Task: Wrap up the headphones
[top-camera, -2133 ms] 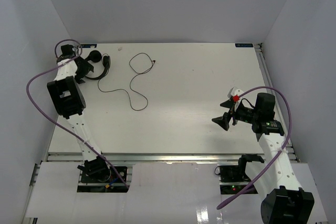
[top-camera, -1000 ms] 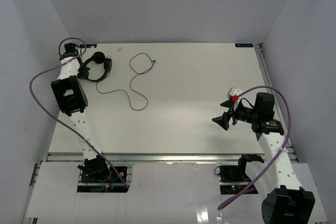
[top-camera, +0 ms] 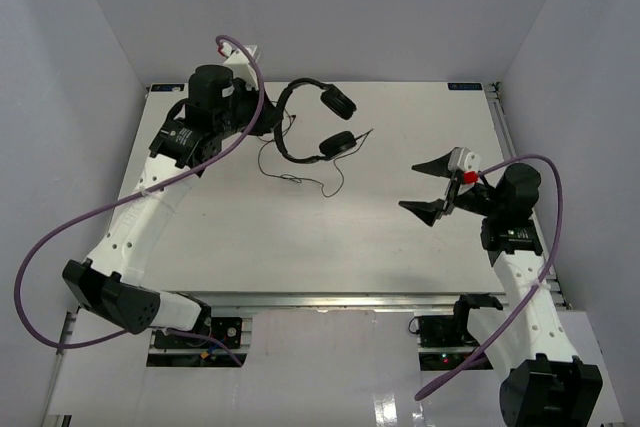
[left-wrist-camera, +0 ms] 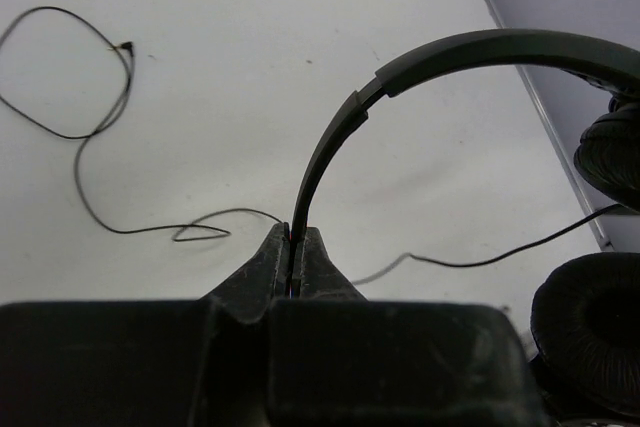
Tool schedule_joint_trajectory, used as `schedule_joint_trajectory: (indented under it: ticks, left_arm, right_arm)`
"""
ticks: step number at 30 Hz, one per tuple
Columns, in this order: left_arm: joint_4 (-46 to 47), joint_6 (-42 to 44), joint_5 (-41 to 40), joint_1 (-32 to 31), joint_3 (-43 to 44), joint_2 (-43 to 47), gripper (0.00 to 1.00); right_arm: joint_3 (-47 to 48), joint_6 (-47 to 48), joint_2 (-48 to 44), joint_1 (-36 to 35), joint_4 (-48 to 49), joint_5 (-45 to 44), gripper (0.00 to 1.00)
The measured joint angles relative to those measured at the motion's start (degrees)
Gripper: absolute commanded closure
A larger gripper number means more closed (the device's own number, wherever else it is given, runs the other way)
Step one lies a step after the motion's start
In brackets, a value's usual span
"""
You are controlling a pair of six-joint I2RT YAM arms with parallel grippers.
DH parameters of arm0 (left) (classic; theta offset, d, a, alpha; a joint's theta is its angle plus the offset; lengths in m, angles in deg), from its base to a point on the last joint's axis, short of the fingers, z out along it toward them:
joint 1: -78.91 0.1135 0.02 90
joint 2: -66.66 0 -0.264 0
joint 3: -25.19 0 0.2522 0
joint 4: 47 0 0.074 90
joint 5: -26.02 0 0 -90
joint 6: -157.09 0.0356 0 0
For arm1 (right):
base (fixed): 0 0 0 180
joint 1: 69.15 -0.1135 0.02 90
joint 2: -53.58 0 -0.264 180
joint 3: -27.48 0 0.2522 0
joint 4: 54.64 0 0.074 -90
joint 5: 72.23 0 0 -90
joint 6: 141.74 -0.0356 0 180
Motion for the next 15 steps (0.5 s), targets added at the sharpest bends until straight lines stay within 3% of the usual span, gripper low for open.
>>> schedule_joint_trajectory:
  ticks: [7,15]
  left_arm:
    - [-2.64,-4.13,0.85,-4.42,1.11,-1.05,1.0]
    - [-3.98,-8.61,1.94,-7.0,7.36,-4.83,1.0]
  right_arm:
    - [0.34,-8.37,2.34,-2.01,12.25,6.8,0.1]
    - [1.38,-13.78,8.28,-4.99,19.11,6.3,0.1]
